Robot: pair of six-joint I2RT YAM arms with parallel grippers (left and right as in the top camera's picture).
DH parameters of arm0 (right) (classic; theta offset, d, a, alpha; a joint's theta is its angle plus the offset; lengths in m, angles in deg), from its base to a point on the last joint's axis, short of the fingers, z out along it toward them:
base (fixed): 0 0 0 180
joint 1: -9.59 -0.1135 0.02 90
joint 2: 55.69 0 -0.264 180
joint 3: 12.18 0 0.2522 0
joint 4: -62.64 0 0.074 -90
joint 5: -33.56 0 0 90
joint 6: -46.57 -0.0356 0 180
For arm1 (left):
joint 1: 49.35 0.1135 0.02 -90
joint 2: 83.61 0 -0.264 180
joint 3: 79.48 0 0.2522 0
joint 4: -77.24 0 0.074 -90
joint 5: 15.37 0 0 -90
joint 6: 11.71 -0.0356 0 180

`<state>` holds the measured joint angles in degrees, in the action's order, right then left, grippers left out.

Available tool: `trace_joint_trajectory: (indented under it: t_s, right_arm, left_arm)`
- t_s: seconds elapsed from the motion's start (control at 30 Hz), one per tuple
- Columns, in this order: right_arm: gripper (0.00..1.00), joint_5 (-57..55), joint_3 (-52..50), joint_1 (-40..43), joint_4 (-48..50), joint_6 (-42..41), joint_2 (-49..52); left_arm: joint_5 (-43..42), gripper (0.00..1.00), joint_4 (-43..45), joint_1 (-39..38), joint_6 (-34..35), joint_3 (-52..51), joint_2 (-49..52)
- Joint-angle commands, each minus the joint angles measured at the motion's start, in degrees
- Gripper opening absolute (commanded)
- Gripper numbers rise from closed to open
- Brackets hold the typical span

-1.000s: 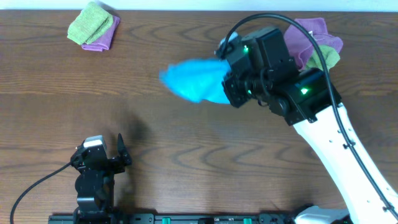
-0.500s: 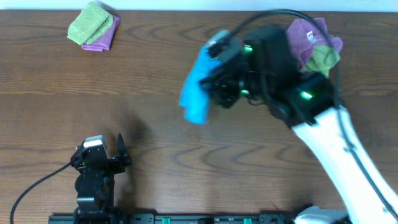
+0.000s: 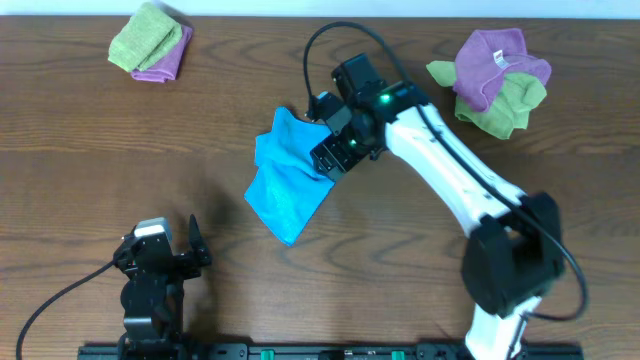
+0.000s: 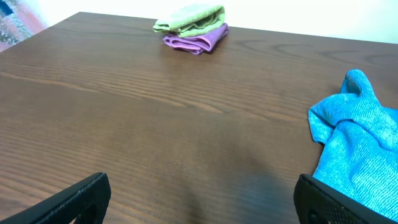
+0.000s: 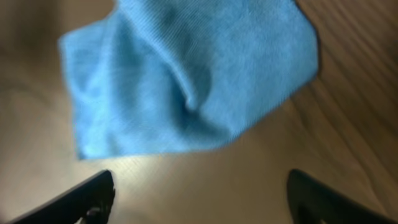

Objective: Fold the cloth
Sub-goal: 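Lift the blue cloth with the right gripper and carry it left to center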

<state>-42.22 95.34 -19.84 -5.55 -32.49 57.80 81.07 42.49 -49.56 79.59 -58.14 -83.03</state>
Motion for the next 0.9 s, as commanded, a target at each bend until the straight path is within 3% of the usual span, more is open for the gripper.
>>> trace_joint_trajectory:
  t_s: [0.0,0.03,0.37,0.87]
  right_arm:
    - [0.16,-0.31,-0.35,0.57,3.34,-0.13,3.15]
    - [0.01,-0.28,-0.35,0.72,4.92,-1.44,3.93]
    - [0.01,-0.74,-0.37,0.87,14.47,-0.98,6.91]
    - [0.01,-3.52,-0.37,0.87,20.44,3.48,15.56]
  left_arm:
    - [0.57,0.95,-0.59,0.24,-0.02,-1.16,-0.28]
    - [0.59,0.95,-0.61,0.24,0.0,-1.16,-0.28]
    - [0.57,0.95,-0.59,0.24,0.0,-1.16,-0.28]
    - [0.57,0.95,-0.61,0.24,0.0,-1.16,-0.28]
